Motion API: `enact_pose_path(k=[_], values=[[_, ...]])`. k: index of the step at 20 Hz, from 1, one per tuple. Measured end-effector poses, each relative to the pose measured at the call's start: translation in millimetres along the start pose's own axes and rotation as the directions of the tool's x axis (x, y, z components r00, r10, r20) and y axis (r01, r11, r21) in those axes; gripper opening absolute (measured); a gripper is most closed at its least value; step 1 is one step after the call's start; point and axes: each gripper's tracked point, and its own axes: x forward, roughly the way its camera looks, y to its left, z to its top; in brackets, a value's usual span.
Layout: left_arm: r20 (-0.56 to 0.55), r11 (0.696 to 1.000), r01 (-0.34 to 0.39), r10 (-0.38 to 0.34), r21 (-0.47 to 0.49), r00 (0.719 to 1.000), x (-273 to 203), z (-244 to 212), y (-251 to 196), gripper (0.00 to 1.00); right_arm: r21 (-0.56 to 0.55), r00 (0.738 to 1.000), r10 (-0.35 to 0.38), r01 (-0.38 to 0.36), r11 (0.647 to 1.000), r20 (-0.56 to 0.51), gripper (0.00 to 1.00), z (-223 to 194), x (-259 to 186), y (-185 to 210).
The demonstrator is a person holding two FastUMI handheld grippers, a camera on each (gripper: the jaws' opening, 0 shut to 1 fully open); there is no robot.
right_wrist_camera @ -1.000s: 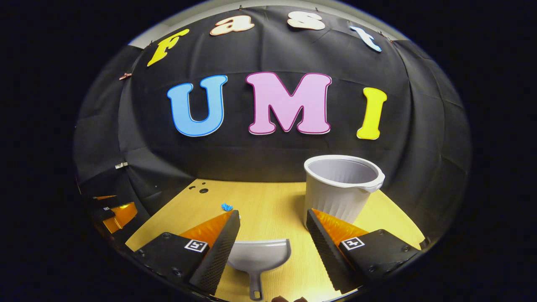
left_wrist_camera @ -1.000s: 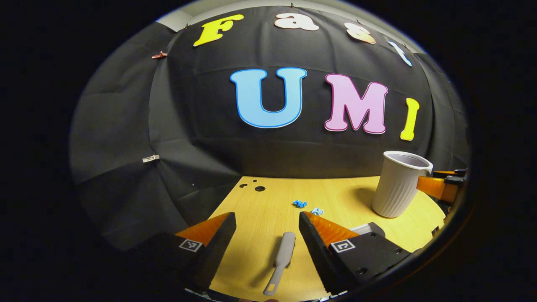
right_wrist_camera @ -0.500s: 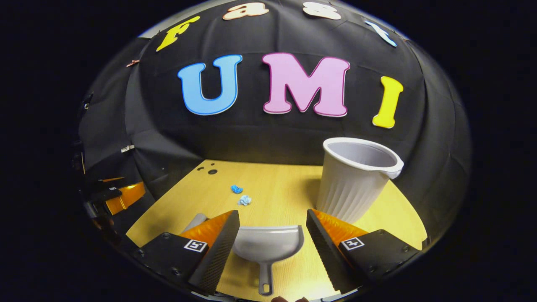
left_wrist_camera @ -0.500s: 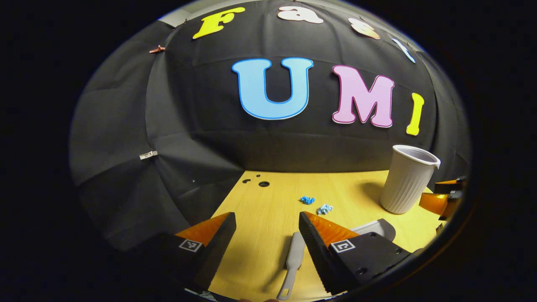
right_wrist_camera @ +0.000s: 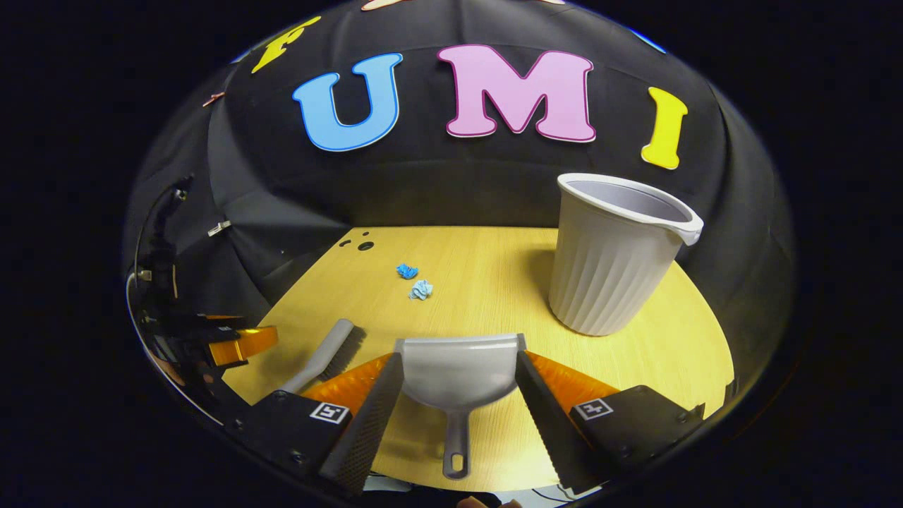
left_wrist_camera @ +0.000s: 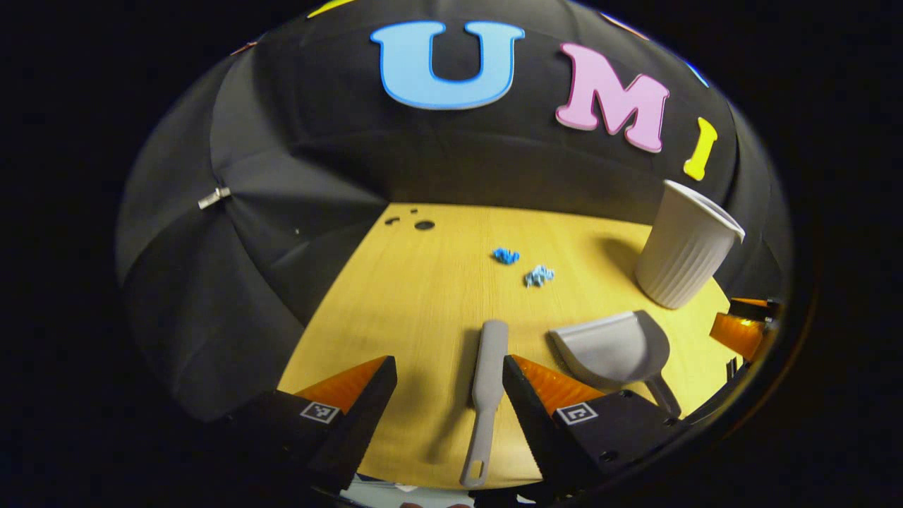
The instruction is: Pick up the small broom and dustpan from the desktop, sweep the trash into the dustpan with the broom, and then empty the trash into the garbage bin.
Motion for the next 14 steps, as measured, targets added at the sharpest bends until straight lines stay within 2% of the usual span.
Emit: enact_pose_path(k=[2,4,9,12,14], values=[[-0.146,0.999,0.032,-0.028,0.027,0.989,15,-33,-6,0.96,0.021,1.000,-0.005,0.006,1.000,-0.013,0.99,-10,-2,-8],[-0.224,0.998,0.050,-0.038,0.047,0.974,24,-51,-11,0.96,0.035,1.000,-0.008,0.009,0.999,-0.028,0.99,-18,-3,-13],[-0.393,0.993,0.077,-0.035,0.092,0.919,47,-89,-16,0.96,0.072,0.997,0.004,0.001,0.997,-0.072,0.99,-33,-4,-26],[-0.479,0.996,0.061,-0.020,0.071,0.878,56,-102,-18,0.95,0.079,0.995,0.032,-0.025,0.997,-0.097,0.99,-36,-1,-30],[-0.517,0.997,0.049,-0.014,0.054,0.856,63,-105,-19,0.90,0.082,0.991,0.058,-0.049,0.995,-0.118,0.99,-41,5,-31]])
